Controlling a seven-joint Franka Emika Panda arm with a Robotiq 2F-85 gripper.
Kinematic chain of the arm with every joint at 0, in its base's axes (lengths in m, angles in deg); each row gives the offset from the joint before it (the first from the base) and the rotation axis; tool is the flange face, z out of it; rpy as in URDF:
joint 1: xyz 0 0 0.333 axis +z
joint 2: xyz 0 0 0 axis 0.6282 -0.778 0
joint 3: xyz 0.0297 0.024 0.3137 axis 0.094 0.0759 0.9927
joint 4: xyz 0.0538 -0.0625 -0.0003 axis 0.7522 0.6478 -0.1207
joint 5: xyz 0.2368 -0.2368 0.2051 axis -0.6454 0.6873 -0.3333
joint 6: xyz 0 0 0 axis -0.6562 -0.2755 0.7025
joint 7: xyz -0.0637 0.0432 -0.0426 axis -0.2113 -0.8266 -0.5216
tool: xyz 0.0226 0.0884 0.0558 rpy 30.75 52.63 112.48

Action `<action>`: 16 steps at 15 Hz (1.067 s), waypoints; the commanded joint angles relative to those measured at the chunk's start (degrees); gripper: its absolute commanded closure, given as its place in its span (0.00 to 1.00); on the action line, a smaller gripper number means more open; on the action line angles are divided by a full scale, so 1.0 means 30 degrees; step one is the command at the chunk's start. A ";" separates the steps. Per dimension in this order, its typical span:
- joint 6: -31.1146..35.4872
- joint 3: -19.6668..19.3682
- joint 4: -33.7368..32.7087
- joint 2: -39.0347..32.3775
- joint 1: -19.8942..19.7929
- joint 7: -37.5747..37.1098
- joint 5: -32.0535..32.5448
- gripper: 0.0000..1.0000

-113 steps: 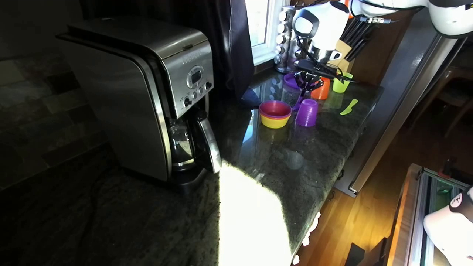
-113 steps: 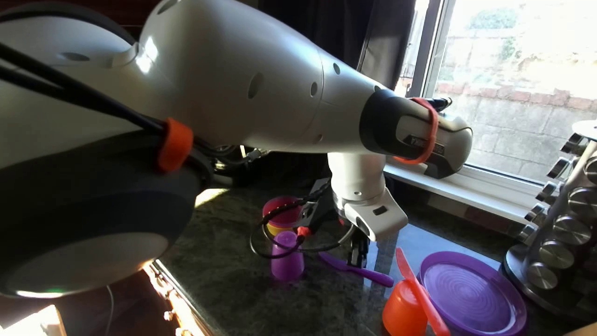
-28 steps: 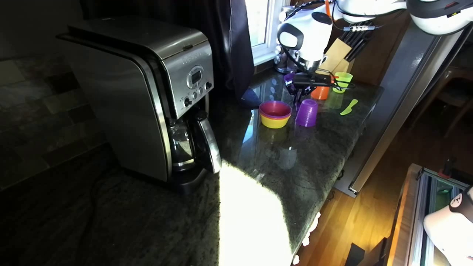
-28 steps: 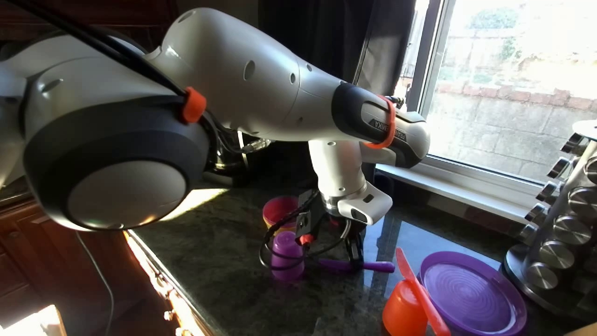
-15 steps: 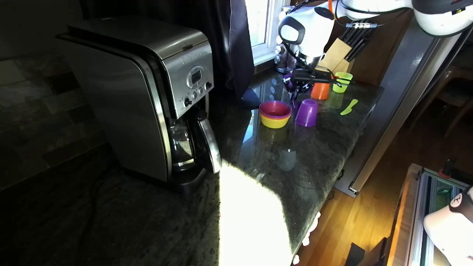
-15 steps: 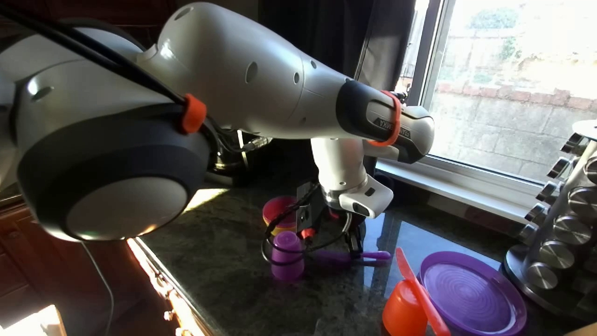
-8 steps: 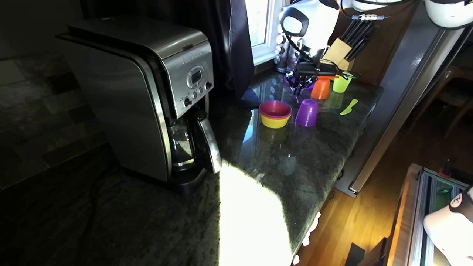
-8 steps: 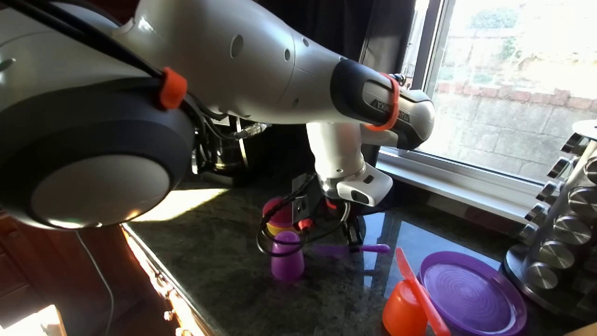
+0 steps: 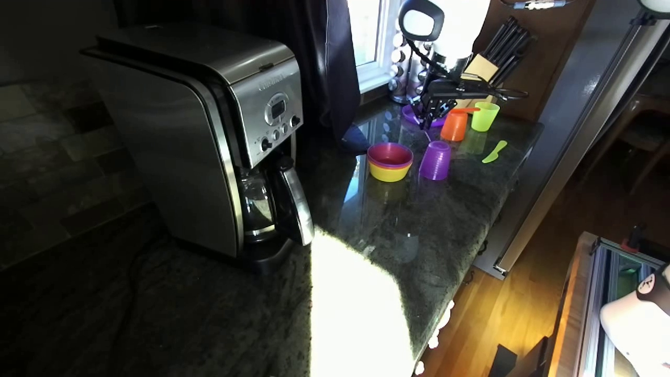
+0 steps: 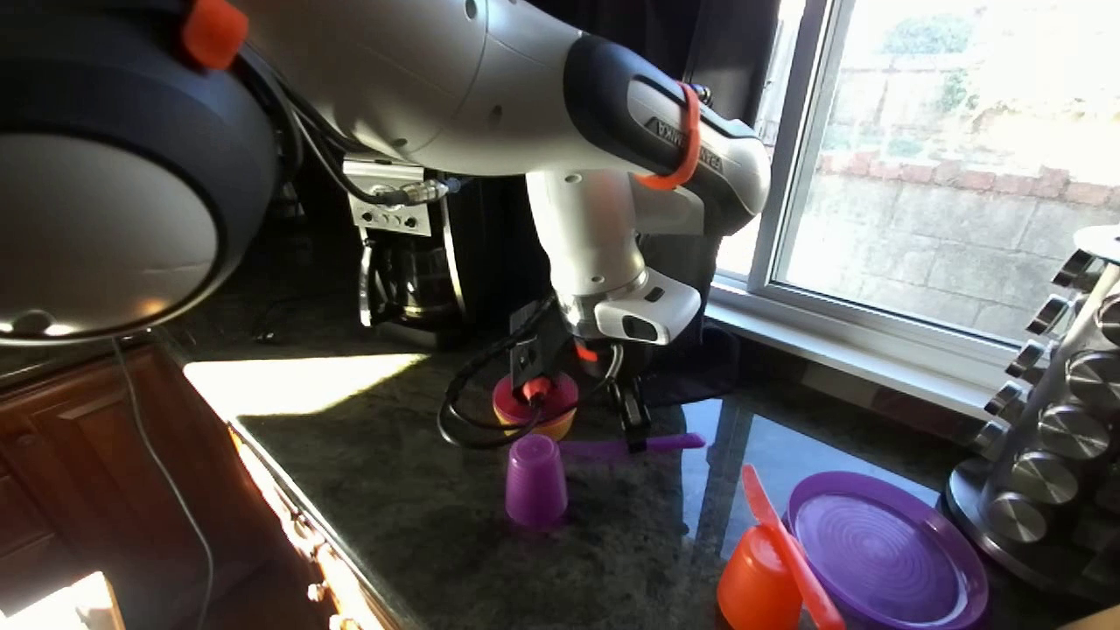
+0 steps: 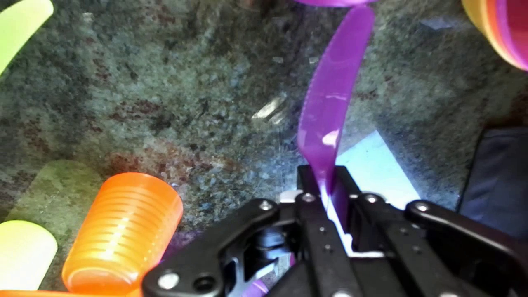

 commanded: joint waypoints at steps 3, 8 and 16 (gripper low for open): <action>-0.0489 0.0352 0.3093 0.2775 -0.0722 0.0125 -0.0450 0.96; -0.0688 0.2318 0.5442 0.4276 -0.2277 -0.0646 -0.0441 0.96; -0.1973 0.6749 0.8682 0.5461 -0.6108 -0.2621 -0.0428 0.96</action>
